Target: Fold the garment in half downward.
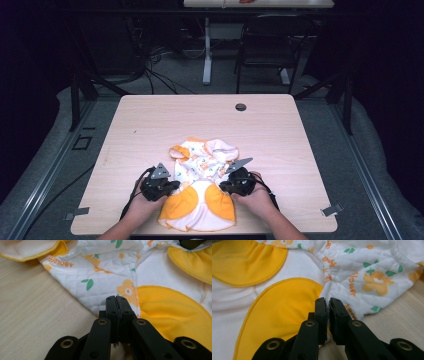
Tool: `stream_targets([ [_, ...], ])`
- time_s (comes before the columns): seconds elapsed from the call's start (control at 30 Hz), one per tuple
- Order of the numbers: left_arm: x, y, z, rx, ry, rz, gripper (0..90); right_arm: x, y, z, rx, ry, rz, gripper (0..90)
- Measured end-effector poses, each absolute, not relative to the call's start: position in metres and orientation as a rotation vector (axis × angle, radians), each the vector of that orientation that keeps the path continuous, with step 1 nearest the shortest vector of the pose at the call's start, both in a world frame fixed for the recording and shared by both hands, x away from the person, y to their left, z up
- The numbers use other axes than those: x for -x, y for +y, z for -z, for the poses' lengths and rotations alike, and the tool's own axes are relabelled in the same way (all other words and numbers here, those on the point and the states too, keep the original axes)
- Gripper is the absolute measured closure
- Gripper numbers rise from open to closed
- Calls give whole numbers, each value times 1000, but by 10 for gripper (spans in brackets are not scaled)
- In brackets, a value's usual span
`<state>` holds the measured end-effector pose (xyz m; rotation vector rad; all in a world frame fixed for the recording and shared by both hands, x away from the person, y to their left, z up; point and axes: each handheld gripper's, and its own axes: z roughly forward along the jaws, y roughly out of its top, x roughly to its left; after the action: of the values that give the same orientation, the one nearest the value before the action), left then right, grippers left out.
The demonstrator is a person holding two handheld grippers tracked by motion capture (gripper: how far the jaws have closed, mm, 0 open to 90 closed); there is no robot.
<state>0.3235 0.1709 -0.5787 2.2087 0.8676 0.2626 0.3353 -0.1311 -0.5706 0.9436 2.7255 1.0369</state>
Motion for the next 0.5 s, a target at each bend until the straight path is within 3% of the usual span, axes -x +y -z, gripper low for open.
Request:
stream_targets([
  [0.23, -324, 174, 574, -2189, 868, -248, 869, -334, -131, 567, -924, 2692, -1049, 792],
  [0.5, -335, 182, 565, -2134, 868, -236, 771, -341, -135, 561, -936, 2639, -1081, 768],
])
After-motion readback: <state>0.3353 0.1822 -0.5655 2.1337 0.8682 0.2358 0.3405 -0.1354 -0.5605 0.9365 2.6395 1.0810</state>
